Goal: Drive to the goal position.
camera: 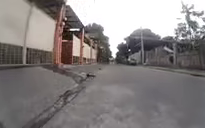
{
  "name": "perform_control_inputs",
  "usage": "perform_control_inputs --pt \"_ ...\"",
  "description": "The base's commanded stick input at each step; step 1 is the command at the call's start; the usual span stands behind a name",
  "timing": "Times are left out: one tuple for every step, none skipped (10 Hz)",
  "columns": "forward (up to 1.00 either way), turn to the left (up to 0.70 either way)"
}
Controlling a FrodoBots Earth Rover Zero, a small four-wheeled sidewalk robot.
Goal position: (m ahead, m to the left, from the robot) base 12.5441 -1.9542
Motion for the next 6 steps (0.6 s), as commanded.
perform_control_inputs --pt "0.7 -0.34" --pt "0.7 -0.35" --pt "0.7 -0.35" --pt "0.7 -0.13" --pt "0.7 0.0" --pt "0.7 0.0"
